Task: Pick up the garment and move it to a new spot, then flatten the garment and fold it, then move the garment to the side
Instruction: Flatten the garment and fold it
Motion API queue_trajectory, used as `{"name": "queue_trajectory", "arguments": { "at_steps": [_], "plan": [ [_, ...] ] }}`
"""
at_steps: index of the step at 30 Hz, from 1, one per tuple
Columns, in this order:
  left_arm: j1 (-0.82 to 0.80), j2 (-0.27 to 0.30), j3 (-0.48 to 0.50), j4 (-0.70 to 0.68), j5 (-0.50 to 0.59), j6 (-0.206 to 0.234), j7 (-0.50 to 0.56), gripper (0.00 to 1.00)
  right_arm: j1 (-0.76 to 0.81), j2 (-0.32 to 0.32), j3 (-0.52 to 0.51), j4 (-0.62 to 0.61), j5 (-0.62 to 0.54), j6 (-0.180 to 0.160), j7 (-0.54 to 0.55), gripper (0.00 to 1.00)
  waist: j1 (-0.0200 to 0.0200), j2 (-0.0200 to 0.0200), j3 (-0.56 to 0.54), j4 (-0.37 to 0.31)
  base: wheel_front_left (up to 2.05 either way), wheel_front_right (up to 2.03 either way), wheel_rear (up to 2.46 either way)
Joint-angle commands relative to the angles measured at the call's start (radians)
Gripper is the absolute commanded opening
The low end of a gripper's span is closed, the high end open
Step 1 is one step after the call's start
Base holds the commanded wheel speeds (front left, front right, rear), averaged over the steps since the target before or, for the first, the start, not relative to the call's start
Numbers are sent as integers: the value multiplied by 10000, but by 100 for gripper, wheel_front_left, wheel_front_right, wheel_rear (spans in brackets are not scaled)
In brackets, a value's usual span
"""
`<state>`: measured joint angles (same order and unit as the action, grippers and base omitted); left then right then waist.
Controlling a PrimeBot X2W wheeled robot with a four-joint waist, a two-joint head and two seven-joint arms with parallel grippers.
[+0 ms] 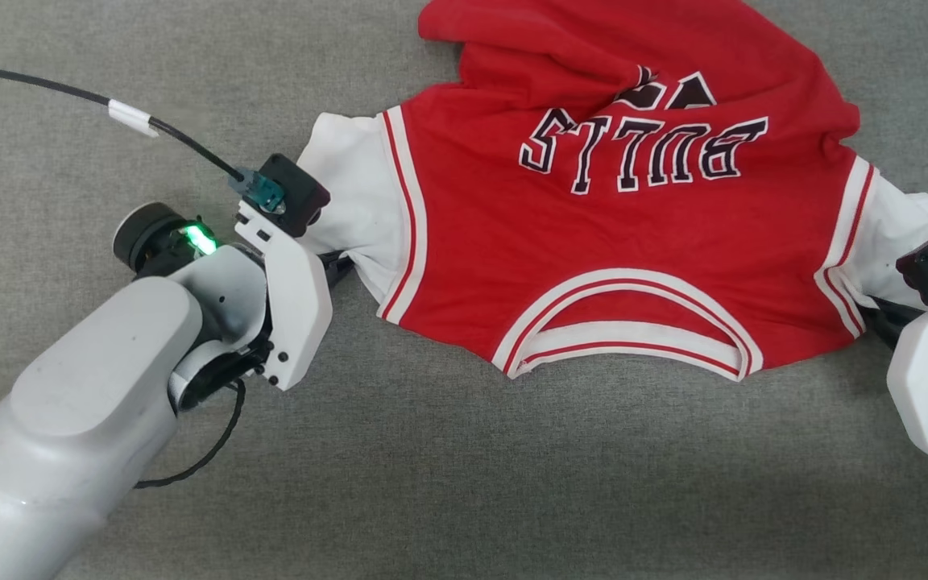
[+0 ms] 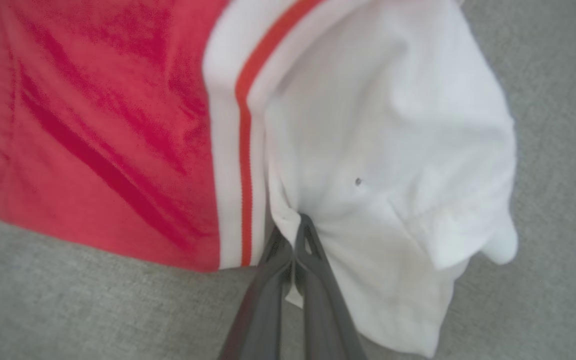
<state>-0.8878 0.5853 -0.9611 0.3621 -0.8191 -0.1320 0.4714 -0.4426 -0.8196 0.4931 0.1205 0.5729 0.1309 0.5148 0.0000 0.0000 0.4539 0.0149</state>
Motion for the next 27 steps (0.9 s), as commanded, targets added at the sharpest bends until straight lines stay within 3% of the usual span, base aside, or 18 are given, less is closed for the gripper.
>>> {"name": "queue_trajectory", "arguments": {
  "at_steps": [1, 11, 17, 23, 27],
  "plan": [
    [405, -210, -448, 364, -139, 28, -52, 0, 169, 372, 51, 178, 75, -3, -100, 0, 0, 0, -108, -33, 0, 0, 0],
    [493, -223, 714, -36, -2030, 26, -2315, 0, 398, 983, -2033, -327, 1371, -3, -1113, 0, 0, 0, -804, -161, 0, 0, 0],
    [96, -236, 1712, -166, -2802, 27, -3477, 0, -249, 1558, -3341, -730, 2200, -3, -1252, 0, 0, 0, -941, -271, 0, 0, 0],
    [-1184, -733, 2749, 621, -3290, 245, -4127, 0, -2299, 2477, -3785, -93, 2754, -3, -1245, 0, 0, 0, -604, -397, 0, 0, 0],
    [-2717, -1300, 3469, 1690, -3378, 579, -4667, 0, -4517, 3106, -3659, 1165, 2668, -3, -1318, 0, 0, 0, -146, -496, 0, 0, 0]
  ]
}}
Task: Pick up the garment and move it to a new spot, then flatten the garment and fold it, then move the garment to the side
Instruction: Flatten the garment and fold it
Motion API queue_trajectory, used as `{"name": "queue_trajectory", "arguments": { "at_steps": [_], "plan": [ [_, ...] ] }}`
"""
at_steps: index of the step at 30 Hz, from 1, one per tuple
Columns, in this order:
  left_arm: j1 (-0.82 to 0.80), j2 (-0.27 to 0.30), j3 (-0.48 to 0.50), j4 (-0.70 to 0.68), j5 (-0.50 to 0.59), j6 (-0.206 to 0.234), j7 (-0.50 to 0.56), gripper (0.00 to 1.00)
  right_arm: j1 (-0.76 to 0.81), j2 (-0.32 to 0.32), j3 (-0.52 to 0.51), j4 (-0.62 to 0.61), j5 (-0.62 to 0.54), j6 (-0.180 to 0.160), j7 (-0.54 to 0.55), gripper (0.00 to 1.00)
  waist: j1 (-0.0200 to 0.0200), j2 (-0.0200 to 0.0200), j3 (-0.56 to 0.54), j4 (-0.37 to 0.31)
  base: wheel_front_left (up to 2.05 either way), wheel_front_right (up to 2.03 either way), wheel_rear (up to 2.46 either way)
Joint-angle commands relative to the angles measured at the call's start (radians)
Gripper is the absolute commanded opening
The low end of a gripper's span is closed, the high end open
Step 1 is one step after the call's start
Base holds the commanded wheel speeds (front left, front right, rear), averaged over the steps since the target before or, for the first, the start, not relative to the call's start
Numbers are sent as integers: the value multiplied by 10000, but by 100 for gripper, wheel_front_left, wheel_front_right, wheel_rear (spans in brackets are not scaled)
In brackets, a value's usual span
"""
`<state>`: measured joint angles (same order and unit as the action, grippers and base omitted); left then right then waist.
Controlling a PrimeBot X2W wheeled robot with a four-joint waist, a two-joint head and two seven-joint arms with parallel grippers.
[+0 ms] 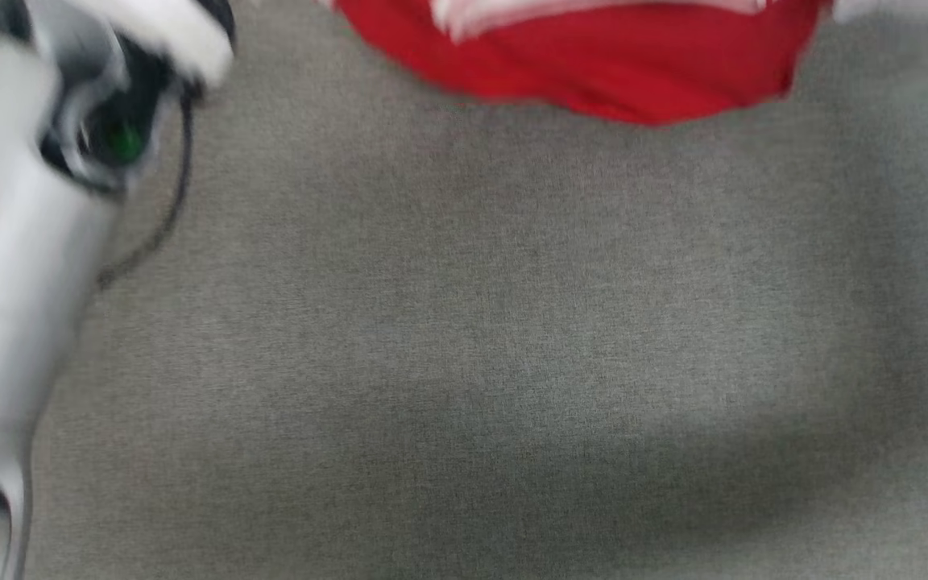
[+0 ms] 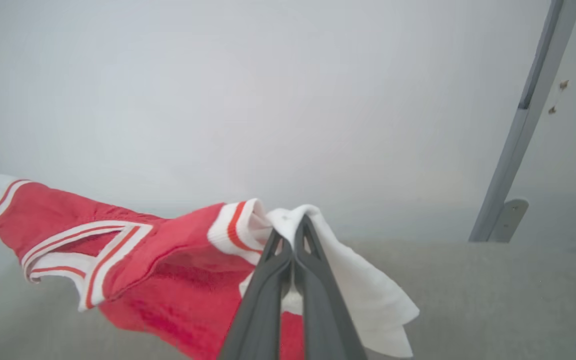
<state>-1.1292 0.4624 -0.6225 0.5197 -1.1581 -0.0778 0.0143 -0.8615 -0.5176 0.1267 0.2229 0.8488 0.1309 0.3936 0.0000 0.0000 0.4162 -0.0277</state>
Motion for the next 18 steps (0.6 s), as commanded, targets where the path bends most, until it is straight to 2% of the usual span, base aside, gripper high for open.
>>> {"name": "queue_trajectory", "arguments": {
  "at_steps": [1, 3, 4, 9, 12, 18],
  "plan": [
    [-730, -217, 175, 435, 74, 61, -220, 0, -908, 247, 28, 539, -138, -3, -207, 0, 0, 0, 337, -71, 0, 0, 0],
    [-1557, -551, 415, 1179, 40, 209, -411, 0, -2071, 539, 14, 1324, -343, -3, -511, 0, 0, 0, 522, -59, 0, 0, 0],
    [-1557, -551, 415, 1179, 40, 209, -411, 0, -2071, 539, 14, 1324, -343, -3, -511, 0, 0, 0, 522, -59, 0, 0, 0],
    [-3718, -1017, 704, 2802, 340, 158, -1137, 0, -4576, 1168, -57, 3065, -846, -2, -1480, 0, 0, 0, 680, -12, 0, 0, 0],
    [-4956, -1234, 982, 3719, 452, -111, -1978, 0, -5917, 1450, 24, 4138, -1194, -3, -2505, 0, 0, 0, 509, -36, 0, 0, 0],
    [-5097, -1467, 872, 4302, 270, -460, -2084, 0, -6313, 1444, 491, 5228, -1160, -3, -3357, 0, 0, 0, -40, 58, 0, 0, 0]
  ]
}}
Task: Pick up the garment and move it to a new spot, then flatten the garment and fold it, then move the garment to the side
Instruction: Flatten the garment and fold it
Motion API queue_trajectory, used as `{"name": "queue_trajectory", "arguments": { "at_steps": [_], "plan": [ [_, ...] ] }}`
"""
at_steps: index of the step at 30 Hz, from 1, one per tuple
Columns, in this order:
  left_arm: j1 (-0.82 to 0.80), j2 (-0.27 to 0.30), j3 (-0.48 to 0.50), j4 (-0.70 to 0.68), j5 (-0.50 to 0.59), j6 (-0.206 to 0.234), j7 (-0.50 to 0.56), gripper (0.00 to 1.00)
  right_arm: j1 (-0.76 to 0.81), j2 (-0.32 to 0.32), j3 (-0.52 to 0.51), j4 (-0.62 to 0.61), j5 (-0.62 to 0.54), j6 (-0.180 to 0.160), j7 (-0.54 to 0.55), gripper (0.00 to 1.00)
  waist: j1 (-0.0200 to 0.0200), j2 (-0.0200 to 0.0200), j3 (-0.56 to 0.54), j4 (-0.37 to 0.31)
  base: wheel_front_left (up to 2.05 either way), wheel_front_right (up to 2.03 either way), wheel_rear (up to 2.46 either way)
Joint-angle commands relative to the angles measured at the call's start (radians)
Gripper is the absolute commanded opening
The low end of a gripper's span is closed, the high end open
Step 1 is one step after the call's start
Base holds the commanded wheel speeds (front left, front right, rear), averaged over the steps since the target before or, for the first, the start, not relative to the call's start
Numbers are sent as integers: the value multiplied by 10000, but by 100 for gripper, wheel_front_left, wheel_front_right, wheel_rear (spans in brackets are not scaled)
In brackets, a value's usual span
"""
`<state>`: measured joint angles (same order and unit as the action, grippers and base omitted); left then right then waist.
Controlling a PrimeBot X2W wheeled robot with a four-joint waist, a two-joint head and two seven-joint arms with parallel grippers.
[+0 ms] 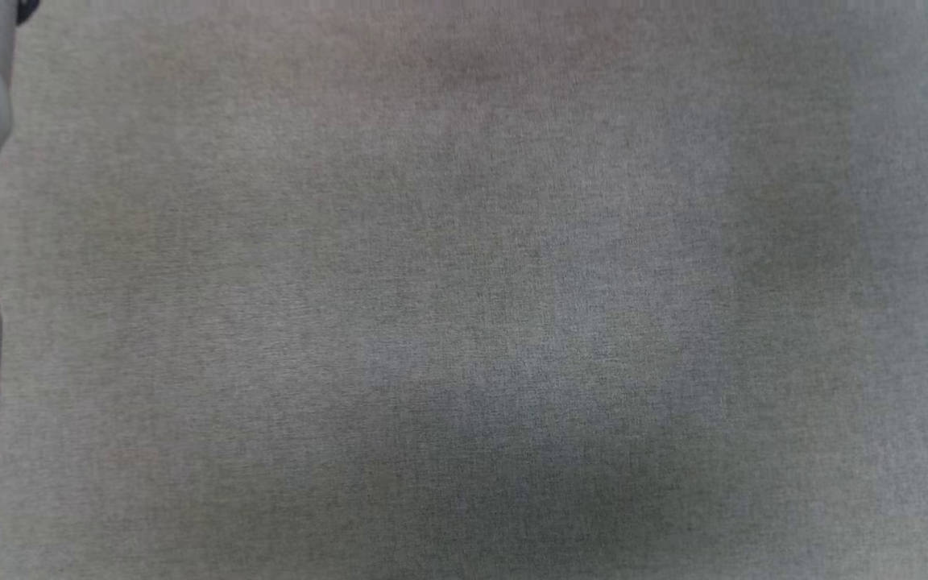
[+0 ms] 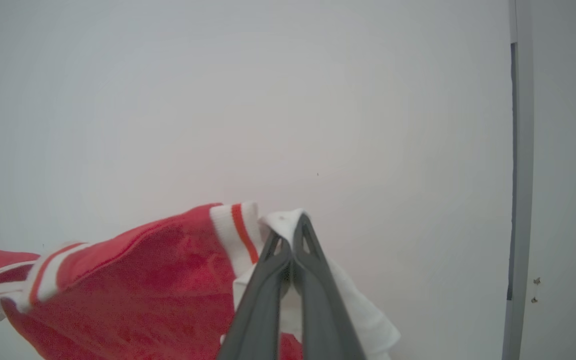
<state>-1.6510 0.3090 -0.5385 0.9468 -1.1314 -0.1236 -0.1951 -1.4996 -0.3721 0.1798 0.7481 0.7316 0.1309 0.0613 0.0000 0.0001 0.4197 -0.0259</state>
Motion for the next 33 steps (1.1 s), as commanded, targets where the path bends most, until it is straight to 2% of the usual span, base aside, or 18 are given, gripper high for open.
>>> {"name": "queue_trajectory", "arguments": {
  "at_steps": [1, 6, 10, 18, 25, 26, 27, 29, 33],
  "plan": [
    [358, 24, -43, 92, -74, -40, 97, 0, 233, -57, 125, 66, 106, -3, -6, 0, 0, -1, -136, 65, 0, 0, 0],
    [1702, 186, -486, -441, -646, -80, 822, 0, 1327, -462, 1074, -170, 642, -2, 281, 0, 0, -1, -319, 160, 0, 0, 0],
    [3621, 692, -1226, -1547, -1076, -84, 1472, 0, 2916, -984, 1959, -983, 1221, -3, 627, 0, 0, -1, -585, 178, 0, 0, 0],
    [8090, 2009, -2035, -4391, -2145, -78, 1082, 0, 6964, -2532, 3104, -3396, 2602, -2, 1900, 0, 0, -1, -1333, 55, 0, 0, 0],
    [11329, 2900, -2301, -5950, -2785, -78, 406, 0, 10676, -3596, 2324, -5418, 3963, -2, 2527, 0, 0, -1, -1850, 132, 0, 0, 0],
    [11329, 2900, -2301, -5950, -2785, -78, 406, 0, 10676, -3596, 2324, -5418, 3963, -2, 2527, 0, 0, -1, -1850, 132, 0, 0, 0],
    [12085, 3197, -2307, -6414, -2859, -55, 173, 0, 11660, -3843, 2026, -5990, 4070, -3, 2640, 0, 0, -1, -1893, 146, 0, 0, 0],
    [12475, 3334, -2315, -6665, -2922, -20, 71, 0, 12136, -3920, 1870, -6275, 4125, -3, 2728, 0, 0, -1, -1909, 162, 0, 0, 0],
    [13813, 3914, -2197, -7778, -3081, 312, -281, 0, 13926, -4143, 1021, -7180, 4094, -3, 2942, 0, 0, -1, -1916, 317, 0, 0, 0]
  ]
}}
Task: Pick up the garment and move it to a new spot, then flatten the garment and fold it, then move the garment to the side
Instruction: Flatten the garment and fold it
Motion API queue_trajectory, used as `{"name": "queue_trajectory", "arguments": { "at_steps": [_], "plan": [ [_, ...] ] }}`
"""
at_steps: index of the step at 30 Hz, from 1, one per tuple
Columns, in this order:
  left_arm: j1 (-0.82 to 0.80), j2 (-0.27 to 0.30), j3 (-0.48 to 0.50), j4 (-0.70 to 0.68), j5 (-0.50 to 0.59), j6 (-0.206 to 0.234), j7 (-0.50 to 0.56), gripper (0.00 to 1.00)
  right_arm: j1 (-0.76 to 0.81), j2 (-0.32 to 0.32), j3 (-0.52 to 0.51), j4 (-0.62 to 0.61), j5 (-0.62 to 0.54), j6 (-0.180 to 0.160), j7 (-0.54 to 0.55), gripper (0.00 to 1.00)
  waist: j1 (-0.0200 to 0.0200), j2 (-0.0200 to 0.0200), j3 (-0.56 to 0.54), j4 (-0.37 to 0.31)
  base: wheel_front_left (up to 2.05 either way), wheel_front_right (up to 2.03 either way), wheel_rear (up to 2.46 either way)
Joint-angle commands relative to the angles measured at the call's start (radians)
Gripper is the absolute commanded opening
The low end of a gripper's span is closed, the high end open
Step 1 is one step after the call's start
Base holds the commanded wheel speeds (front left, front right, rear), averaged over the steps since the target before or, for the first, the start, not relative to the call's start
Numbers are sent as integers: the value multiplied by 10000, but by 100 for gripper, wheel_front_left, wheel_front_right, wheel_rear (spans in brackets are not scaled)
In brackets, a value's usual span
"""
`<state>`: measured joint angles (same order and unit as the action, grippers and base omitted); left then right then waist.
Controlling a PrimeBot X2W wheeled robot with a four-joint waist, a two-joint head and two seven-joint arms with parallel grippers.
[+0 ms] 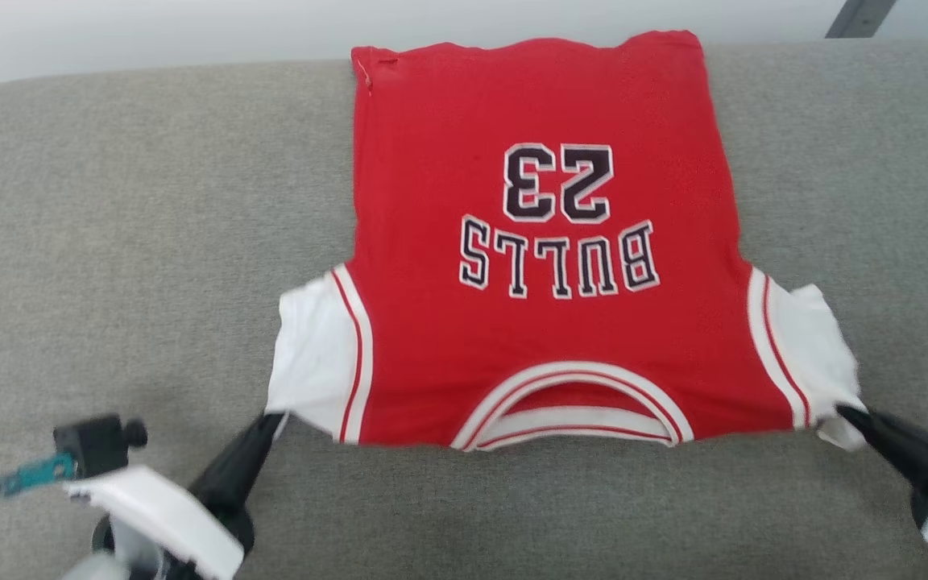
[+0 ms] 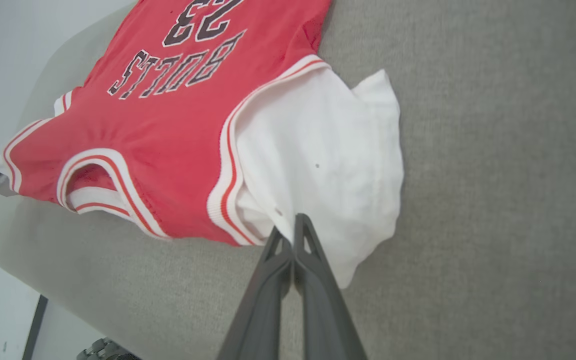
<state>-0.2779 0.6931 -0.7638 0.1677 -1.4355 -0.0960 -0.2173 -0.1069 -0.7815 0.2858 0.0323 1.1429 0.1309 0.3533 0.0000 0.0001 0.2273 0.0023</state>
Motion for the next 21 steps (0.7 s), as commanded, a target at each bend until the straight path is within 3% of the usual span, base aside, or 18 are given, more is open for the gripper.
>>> {"name": "queue_trajectory", "arguments": {
  "at_steps": [1, 6, 9, 12, 21],
  "plan": [
    [344, 224, 64, -327, -49, 122, -108, 0, 461, -40, -293, -228, -52, -3, 75, 0, 0, -1, 35, 90, 0, 0, 0],
    [1440, 857, 145, -1776, 28, 695, -255, 0, 2418, 410, -1556, -1367, 59, -2, 464, 0, 0, -1, 181, 256, 0, 0, 0],
    [1761, 938, 69, -2295, 152, 978, -292, 0, 3051, 738, -2124, -1827, -172, -4, 805, 0, 0, -1, 244, 245, 0, 0, 0],
    [1661, 740, -42, -2371, 199, 1087, -218, 0, 3133, 1257, -2411, -1863, -433, -2, 1227, 0, 0, -1, 258, 241, 0, 0, 0],
    [951, -210, -791, -797, 512, 682, 531, 0, 1907, 2489, -1916, -305, -1781, -2, 2272, 0, 0, -1, 346, 153, 0, 0, 0]
  ]
}}
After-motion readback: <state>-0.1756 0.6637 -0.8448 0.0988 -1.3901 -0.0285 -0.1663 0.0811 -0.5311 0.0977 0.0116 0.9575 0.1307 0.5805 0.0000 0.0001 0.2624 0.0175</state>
